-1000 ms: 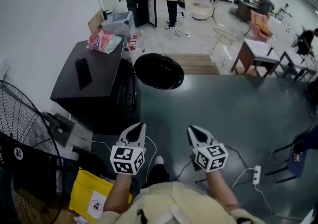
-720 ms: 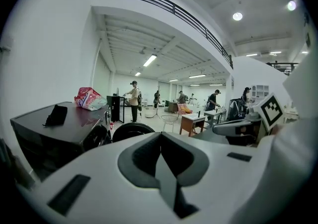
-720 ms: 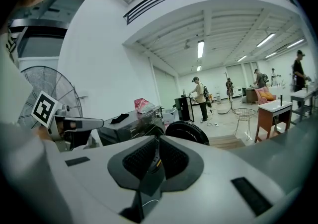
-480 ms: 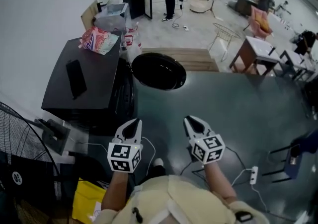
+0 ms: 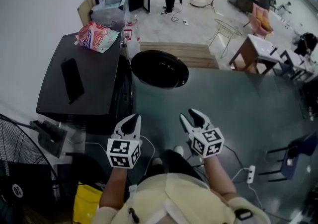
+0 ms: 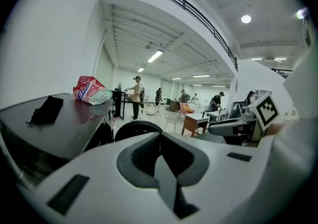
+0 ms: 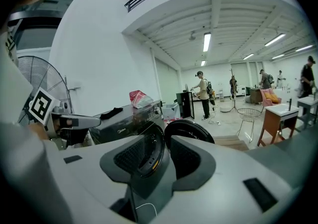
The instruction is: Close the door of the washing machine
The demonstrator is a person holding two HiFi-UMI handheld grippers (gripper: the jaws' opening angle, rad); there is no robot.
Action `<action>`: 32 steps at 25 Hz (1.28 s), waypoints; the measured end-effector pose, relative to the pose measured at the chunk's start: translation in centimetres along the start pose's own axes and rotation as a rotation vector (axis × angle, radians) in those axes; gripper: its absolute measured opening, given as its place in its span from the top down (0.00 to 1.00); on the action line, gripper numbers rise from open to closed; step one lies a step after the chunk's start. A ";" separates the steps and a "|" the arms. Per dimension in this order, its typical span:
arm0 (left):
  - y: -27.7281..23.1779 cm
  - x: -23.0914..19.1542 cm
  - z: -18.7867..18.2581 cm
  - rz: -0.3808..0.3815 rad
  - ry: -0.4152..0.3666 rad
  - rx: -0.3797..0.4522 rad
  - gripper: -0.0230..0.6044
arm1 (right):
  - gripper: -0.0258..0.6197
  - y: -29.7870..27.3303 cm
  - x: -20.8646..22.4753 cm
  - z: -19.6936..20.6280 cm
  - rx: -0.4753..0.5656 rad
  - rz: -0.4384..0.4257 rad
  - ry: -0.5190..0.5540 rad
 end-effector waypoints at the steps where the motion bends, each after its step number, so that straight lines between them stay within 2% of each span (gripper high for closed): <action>1: -0.3 -0.3 -0.2 -0.001 0.000 0.001 0.96 | 0.74 -0.6 0.3 -0.2 -0.001 -0.001 0.006; 10: -5.7 -2.3 -1.6 -0.067 0.024 -0.003 0.96 | 0.71 -6.8 6.4 -2.5 -0.024 -0.010 0.064; 23: -19.3 -3.8 -3.7 -0.203 0.052 -0.020 0.96 | 0.71 -18.4 18.9 -4.6 -0.108 -0.109 0.113; 32: -26.1 -5.5 -4.4 -0.281 0.076 -0.026 0.96 | 0.71 -26.0 25.3 -4.6 -0.169 -0.145 0.178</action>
Point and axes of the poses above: the fingertips, and each gripper's own axes: y backward along the fingers, x to its right, z out of its underside, the point moved 2 cm from there along y, backward along the fingers, and after that the axes turned 4 degrees about -z, right-handed, at the moved point
